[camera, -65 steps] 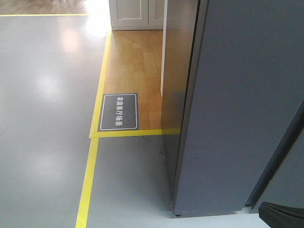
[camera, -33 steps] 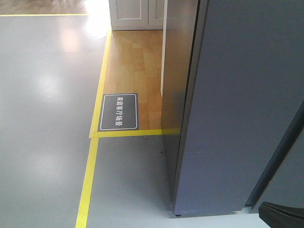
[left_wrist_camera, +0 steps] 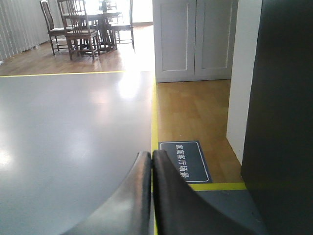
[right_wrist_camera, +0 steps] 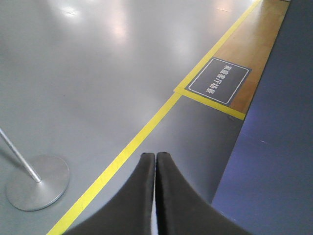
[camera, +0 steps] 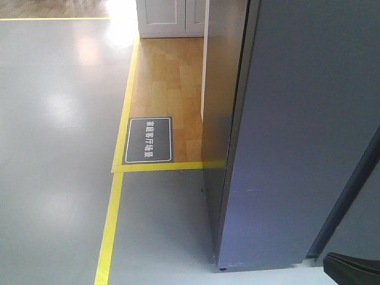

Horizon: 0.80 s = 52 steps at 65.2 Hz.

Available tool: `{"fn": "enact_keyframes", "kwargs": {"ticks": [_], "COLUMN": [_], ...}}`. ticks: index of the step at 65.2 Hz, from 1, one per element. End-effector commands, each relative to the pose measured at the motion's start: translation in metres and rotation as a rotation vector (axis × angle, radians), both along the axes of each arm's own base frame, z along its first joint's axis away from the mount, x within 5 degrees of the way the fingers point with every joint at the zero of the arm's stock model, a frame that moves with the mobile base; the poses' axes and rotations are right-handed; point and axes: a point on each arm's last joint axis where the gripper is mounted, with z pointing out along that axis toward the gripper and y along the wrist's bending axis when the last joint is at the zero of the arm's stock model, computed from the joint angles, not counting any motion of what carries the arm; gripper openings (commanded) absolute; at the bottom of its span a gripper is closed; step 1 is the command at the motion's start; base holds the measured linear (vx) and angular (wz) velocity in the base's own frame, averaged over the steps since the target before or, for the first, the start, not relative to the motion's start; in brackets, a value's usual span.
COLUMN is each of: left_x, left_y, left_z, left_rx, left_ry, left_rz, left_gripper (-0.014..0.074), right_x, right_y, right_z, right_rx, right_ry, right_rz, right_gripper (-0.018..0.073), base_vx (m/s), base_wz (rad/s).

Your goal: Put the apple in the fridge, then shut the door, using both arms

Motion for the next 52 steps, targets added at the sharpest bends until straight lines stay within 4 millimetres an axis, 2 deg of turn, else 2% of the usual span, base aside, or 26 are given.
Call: {"fn": "enact_keyframes", "kwargs": {"ticks": [1, 11, 18, 32, 40, 52], "left_x": [-0.001, -0.001, -0.001, -0.001, -0.001, -0.001], "left_y": [0.000, 0.000, 0.000, 0.000, 0.000, 0.000], "left_z": [0.013, 0.013, 0.013, 0.013, 0.013, 0.013], "left_rx": [0.000, 0.000, 0.000, -0.001, -0.001, -0.001], "left_ry": [-0.106, -0.106, -0.106, -0.105, -0.105, -0.104], "left_rz": [0.001, 0.001, 0.001, 0.001, 0.001, 0.001], "left_gripper": [-0.0006, -0.0006, -0.0006, -0.0006, -0.0006, -0.0006], "right_x": [0.003, 0.000, -0.001, -0.008, -0.013, -0.012], "right_y": [-0.001, -0.005, -0.012, -0.026, -0.033, -0.043], "right_z": [0.012, 0.009, -0.003, -0.042, -0.055, -0.062], "right_rx": [0.024, 0.004, 0.071, 0.189, 0.231, 0.267], "right_ry": [-0.070, -0.166, -0.223, -0.185, -0.170, -0.291], "right_rz": [-0.032, -0.075, -0.180, -0.374, -0.468, -0.569], "right_gripper": [-0.0003, -0.0003, -0.0003, -0.0003, -0.0003, -0.0003], "base_vx": [0.00, 0.00, 0.00, 0.00, 0.00, 0.00], "base_wz": [0.00, 0.00, 0.00, 0.00, 0.00, 0.00]}}
